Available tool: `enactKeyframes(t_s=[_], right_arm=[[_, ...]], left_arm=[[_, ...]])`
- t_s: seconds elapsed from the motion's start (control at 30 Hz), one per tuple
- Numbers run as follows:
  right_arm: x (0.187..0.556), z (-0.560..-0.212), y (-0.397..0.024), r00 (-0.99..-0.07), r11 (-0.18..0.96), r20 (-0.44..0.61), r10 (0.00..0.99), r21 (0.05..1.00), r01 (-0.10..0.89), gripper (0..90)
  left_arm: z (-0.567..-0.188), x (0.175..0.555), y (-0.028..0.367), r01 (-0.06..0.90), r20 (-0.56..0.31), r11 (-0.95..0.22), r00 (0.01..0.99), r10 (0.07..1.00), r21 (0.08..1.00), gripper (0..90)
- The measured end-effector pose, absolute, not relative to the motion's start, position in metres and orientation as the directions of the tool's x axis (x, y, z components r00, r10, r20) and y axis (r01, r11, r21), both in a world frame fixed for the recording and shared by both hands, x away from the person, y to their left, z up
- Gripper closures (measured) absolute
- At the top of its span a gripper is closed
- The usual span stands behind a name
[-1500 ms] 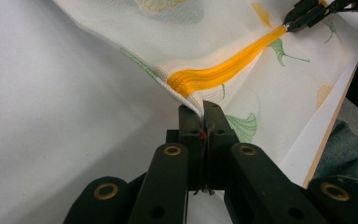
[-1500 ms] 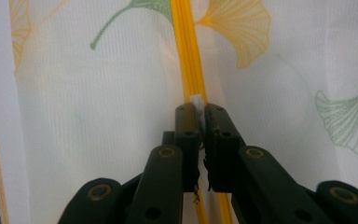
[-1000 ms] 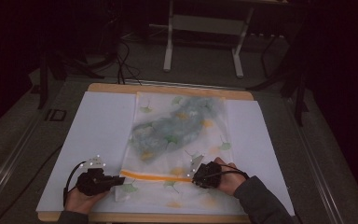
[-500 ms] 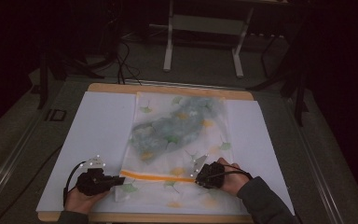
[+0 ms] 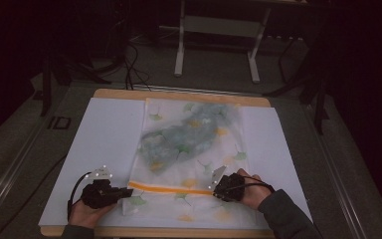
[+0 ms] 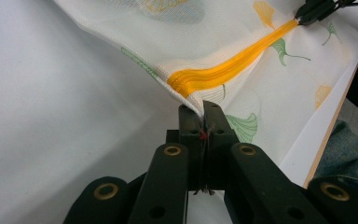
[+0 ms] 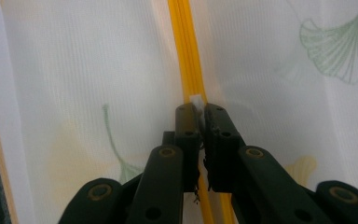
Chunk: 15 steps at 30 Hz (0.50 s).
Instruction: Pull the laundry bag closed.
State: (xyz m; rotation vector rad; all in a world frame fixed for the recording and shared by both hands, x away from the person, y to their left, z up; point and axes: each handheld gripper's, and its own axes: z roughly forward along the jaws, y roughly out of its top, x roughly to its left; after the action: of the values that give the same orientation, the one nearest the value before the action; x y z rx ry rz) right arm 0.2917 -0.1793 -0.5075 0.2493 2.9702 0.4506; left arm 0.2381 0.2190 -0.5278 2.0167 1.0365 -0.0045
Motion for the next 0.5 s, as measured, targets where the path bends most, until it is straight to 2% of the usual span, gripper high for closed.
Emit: enactKeyframes(t_s=[0.5], right_arm=[[0.290,-0.507,-0.193,-0.975,0.942,-0.099,0.200,0.292,0.164,85.0]], left_arm=[[-0.528,0.238,0.219,0.669,-0.354,-0.298,0.657,0.666,0.681,88.5]])
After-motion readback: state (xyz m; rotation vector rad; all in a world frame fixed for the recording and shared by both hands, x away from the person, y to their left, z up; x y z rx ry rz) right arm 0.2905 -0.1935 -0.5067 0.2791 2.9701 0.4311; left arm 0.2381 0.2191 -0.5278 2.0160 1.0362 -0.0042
